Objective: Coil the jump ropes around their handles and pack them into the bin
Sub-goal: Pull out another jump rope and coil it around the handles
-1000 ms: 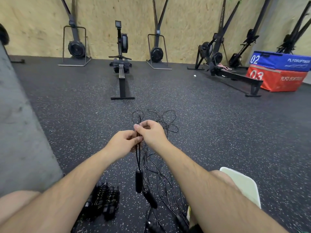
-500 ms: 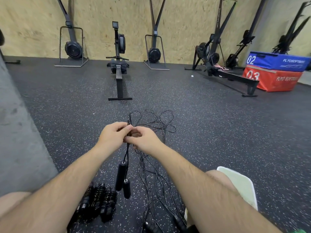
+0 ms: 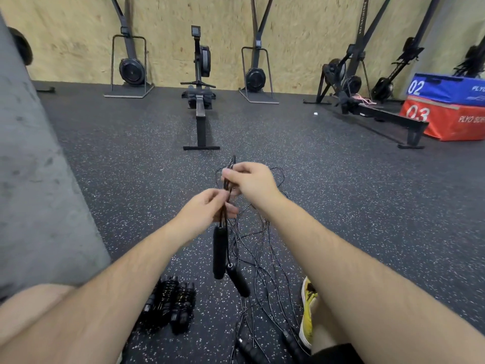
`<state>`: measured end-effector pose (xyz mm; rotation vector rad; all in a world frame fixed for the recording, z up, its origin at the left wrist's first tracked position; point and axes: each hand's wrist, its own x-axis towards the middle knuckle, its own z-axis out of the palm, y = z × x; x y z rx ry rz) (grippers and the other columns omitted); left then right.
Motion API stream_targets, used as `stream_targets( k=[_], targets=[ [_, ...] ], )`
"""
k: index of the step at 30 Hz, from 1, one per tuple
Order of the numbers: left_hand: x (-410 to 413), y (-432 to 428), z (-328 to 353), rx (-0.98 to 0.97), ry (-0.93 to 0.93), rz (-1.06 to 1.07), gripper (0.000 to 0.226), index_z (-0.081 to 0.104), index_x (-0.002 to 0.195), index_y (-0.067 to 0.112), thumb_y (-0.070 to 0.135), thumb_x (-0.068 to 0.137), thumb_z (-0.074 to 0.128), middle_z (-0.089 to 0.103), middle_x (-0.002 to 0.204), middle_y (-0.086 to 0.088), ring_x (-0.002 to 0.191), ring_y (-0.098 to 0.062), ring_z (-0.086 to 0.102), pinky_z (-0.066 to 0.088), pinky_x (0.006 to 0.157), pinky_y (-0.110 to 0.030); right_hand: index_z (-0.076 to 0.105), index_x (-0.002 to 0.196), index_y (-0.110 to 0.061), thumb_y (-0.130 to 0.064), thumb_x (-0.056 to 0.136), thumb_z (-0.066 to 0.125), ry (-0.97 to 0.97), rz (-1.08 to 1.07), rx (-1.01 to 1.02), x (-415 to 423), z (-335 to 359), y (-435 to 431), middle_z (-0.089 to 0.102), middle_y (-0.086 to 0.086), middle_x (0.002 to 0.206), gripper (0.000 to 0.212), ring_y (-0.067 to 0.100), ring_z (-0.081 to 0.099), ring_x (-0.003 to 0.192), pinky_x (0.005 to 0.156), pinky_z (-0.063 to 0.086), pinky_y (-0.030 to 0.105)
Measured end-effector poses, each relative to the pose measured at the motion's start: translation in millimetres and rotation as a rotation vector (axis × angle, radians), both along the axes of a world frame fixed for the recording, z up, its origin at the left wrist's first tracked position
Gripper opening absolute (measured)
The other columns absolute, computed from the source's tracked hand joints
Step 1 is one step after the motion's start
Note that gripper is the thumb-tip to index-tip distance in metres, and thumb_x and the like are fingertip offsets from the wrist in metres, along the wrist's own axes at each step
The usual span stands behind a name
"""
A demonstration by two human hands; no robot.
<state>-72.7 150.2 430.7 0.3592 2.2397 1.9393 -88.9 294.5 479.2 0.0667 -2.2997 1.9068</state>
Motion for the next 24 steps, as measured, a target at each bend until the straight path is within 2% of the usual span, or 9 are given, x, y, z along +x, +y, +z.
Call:
stream_targets(
  k=[2, 5, 8, 11, 14, 17, 19, 22, 24],
  targets=[
    [1, 3, -1, -0.023, 0.037, 0.026, 0.019, 0.065, 0.104, 0.002, 0.012, 0.105, 0.049, 0.076, 0.091, -0.015, 0.087, -0.027, 0.076, 0.061, 0.084, -0.035, 0.069, 0.102, 0.001, -0.016, 0.093, 0.069, 0.003, -0.004, -0.025, -9, 1, 5, 0.075, 0.008, 0.090, 0.020, 0.015, 0.062, 0.067, 0.064, 0.057, 0.029],
    [-7, 3, 6, -0.051, 0.148, 0.151, 0.017, 0.071, 0.096, 0.004, 0.013, 0.101, 0.057, 0.076, 0.085, -0.010, 0.078, -0.021, 0.075, 0.060, 0.068, -0.028, 0.066, 0.113, -0.008, -0.019, 0.097, 0.061, -0.078, 0.081, 0.027, -7, -12, 13, 0.073, 0.004, 0.096, 0.019, 0.018, 0.067, 0.080, 0.080, 0.060, 0.040],
    [-19, 2, 13, -0.029, 0.177, 0.204, 0.018, 0.076, 0.084, 0.015, 0.018, 0.097, 0.064, 0.072, 0.080, -0.007, 0.072, -0.022, 0.065, 0.057, 0.066, -0.033, 0.066, 0.109, -0.009, -0.012, 0.093, 0.062, -0.230, 0.259, 0.275, 9, -32, 14, 0.071, 0.004, 0.094, 0.017, 0.010, 0.066, 0.073, 0.066, 0.057, 0.023],
    [-27, 1, 11, -0.074, 0.182, 0.216, 0.016, 0.078, 0.083, 0.022, 0.025, 0.094, 0.068, 0.072, 0.079, -0.005, 0.070, -0.017, 0.059, 0.053, 0.074, -0.037, 0.067, 0.090, -0.016, -0.019, 0.091, 0.070, -0.181, 0.270, 0.351, 11, -44, 10, 0.073, 0.007, 0.089, 0.005, 0.015, 0.067, 0.070, 0.072, 0.060, 0.033],
    [-28, -2, 8, -0.063, 0.163, 0.173, 0.013, 0.080, 0.090, 0.027, 0.033, 0.093, 0.068, 0.074, 0.083, 0.001, 0.072, -0.016, 0.060, 0.055, 0.082, -0.044, 0.065, 0.082, -0.013, -0.018, 0.093, 0.069, -0.161, 0.255, 0.328, 9, -43, 10, 0.070, 0.004, 0.078, 0.012, 0.011, 0.067, 0.063, 0.065, 0.057, 0.027],
    [-27, -5, 6, -0.076, 0.149, 0.176, 0.014, 0.080, 0.095, 0.026, 0.035, 0.092, 0.070, 0.077, 0.090, -0.001, 0.082, -0.020, 0.067, 0.055, 0.088, -0.048, 0.065, 0.085, -0.006, -0.016, 0.095, 0.066, -0.084, 0.150, 0.285, 11, -36, 11, 0.069, 0.003, 0.073, 0.014, 0.002, 0.065, 0.052, 0.054, 0.054, 0.021],
    [-25, -6, 2, -0.088, 0.139, 0.181, 0.013, 0.079, 0.096, 0.022, 0.026, 0.096, 0.068, 0.078, 0.093, -0.004, 0.089, -0.021, 0.072, 0.055, 0.084, -0.043, 0.066, 0.087, -0.001, -0.016, 0.095, 0.067, -0.017, 0.062, 0.172, 8, -30, 11, 0.069, 0.006, 0.072, 0.016, 0.005, 0.065, 0.053, 0.051, 0.052, 0.022],
    [-16, -4, -4, -0.085, 0.081, 0.126, 0.016, 0.077, 0.102, 0.017, 0.021, 0.100, 0.062, 0.078, 0.099, -0.006, 0.091, -0.020, 0.073, 0.052, 0.071, -0.027, 0.064, 0.080, -0.005, -0.011, 0.094, 0.067, -0.004, 0.029, -0.014, 1, -24, 10, 0.066, 0.007, 0.066, 0.015, 0.017, 0.066, 0.060, 0.058, 0.059, 0.031],
    [-9, -1, -7, -0.063, 0.054, 0.086, 0.019, 0.076, 0.105, 0.013, 0.018, 0.102, 0.058, 0.078, 0.099, -0.005, 0.092, -0.018, 0.074, 0.052, 0.070, -0.022, 0.065, 0.081, -0.003, -0.010, 0.094, 0.067, -0.018, 0.018, -0.053, -1, -23, 9, 0.063, 0.008, 0.065, 0.015, 0.018, 0.065, 0.059, 0.057, 0.059, 0.029]
  ],
)
